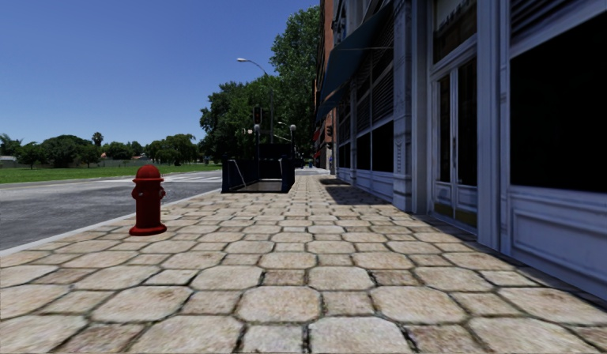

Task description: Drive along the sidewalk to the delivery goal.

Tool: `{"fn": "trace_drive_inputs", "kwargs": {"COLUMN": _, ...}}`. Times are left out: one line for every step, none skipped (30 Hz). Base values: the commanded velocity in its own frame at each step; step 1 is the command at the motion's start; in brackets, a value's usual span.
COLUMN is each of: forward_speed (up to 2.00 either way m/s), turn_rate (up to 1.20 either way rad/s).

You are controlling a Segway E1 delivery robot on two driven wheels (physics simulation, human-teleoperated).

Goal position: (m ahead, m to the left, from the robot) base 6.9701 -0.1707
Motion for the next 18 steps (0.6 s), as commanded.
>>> {"fn": "trace_drive_inputs", "kwargs": {"forward_speed": 2.00, "turn_rate": 0.00}}
{"fn": "trace_drive_inputs", "kwargs": {"forward_speed": 2.00, "turn_rate": 0.00}}
{"fn": "trace_drive_inputs", "kwargs": {"forward_speed": 2.00, "turn_rate": 0.00}}
{"fn": "trace_drive_inputs", "kwargs": {"forward_speed": 2.00, "turn_rate": 0.00}}
{"fn": "trace_drive_inputs", "kwargs": {"forward_speed": 2.00, "turn_rate": 0.00}}
{"fn": "trace_drive_inputs", "kwargs": {"forward_speed": 2.00, "turn_rate": 0.00}}
{"fn": "trace_drive_inputs", "kwargs": {"forward_speed": 2.00, "turn_rate": 0.00}}
{"fn": "trace_drive_inputs", "kwargs": {"forward_speed": 2.00, "turn_rate": 0.00}}
{"fn": "trace_drive_inputs", "kwargs": {"forward_speed": 2.00, "turn_rate": 0.00}}
{"fn": "trace_drive_inputs", "kwargs": {"forward_speed": 2.00, "turn_rate": 0.00}}
{"fn": "trace_drive_inputs", "kwargs": {"forward_speed": 2.00, "turn_rate": 0.00}}
{"fn": "trace_drive_inputs", "kwargs": {"forward_speed": 2.00, "turn_rate": 0.00}}
{"fn": "trace_drive_inputs", "kwargs": {"forward_speed": 2.00, "turn_rate": 0.00}}
{"fn": "trace_drive_inputs", "kwargs": {"forward_speed": 2.00, "turn_rate": 0.00}}
{"fn": "trace_drive_inputs", "kwargs": {"forward_speed": 2.00, "turn_rate": 0.00}}
{"fn": "trace_drive_inputs", "kwargs": {"forward_speed": 2.00, "turn_rate": 0.00}}
{"fn": "trace_drive_inputs", "kwargs": {"forward_speed": 2.00, "turn_rate": 0.00}}
{"fn": "trace_drive_inputs", "kwargs": {"forward_speed": 2.00, "turn_rate": 0.00}}
